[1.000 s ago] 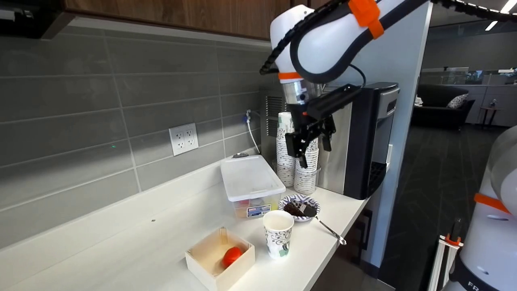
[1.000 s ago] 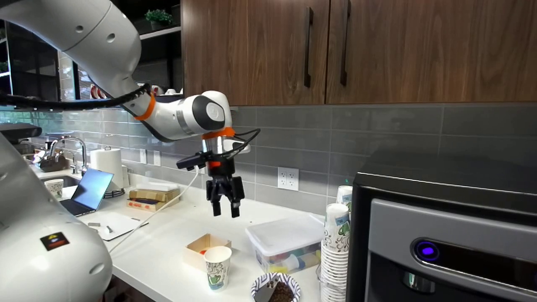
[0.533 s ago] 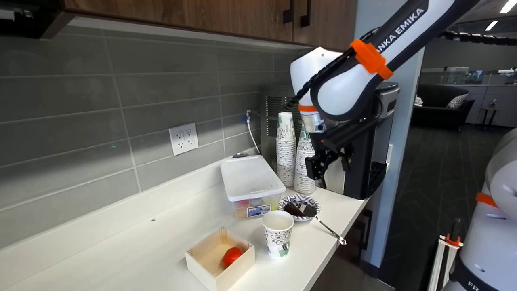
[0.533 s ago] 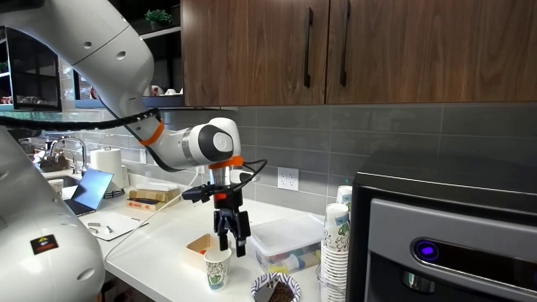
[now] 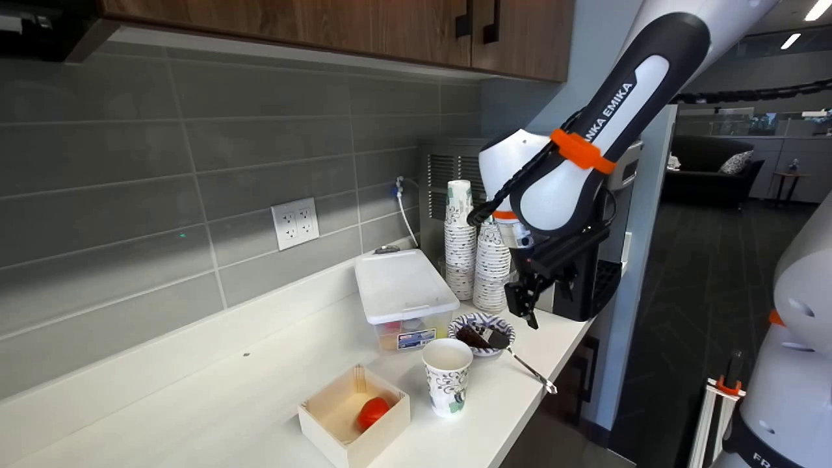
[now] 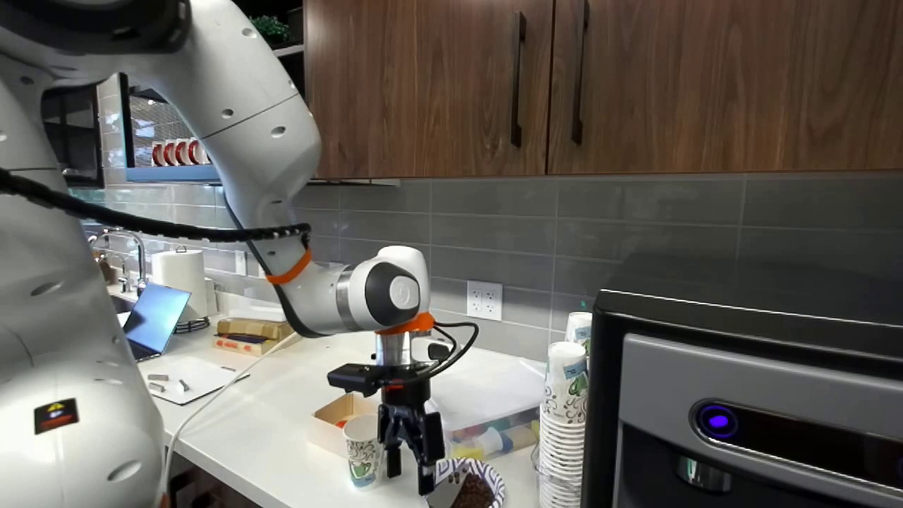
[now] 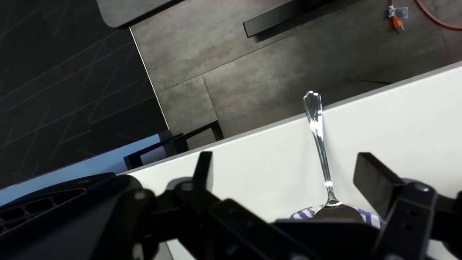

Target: Use the silver spatula to stir the contents of the white plate

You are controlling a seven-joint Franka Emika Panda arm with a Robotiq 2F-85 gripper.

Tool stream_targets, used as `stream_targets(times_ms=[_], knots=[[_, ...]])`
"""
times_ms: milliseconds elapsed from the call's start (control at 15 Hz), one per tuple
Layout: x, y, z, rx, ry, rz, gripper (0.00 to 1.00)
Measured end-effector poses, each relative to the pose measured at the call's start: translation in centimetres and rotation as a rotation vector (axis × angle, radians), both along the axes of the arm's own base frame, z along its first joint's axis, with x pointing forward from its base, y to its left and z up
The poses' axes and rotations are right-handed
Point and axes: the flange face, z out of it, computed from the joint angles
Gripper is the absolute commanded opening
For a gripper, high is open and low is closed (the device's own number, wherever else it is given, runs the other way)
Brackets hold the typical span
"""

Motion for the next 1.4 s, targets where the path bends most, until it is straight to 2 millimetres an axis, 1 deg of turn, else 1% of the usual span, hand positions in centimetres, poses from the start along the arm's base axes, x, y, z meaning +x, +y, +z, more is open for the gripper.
stream_targets(times_ms=[200, 400, 667, 933, 1400], knots=[[0.1, 0.4, -3.0, 0.0, 0.021, 0.031, 1.0], [-0.3, 1.0, -6.2, -0.012, 0.054, 0.06, 1.0], [-0.7, 1.5, -9.3, -0.044, 0.082, 0.094, 1.0], [-0.5, 1.8, -11.3, -0.076, 0.073, 0.119, 1.0], [1.5, 2.4, -12.9, -0.122, 0.035, 0.166, 1.0]])
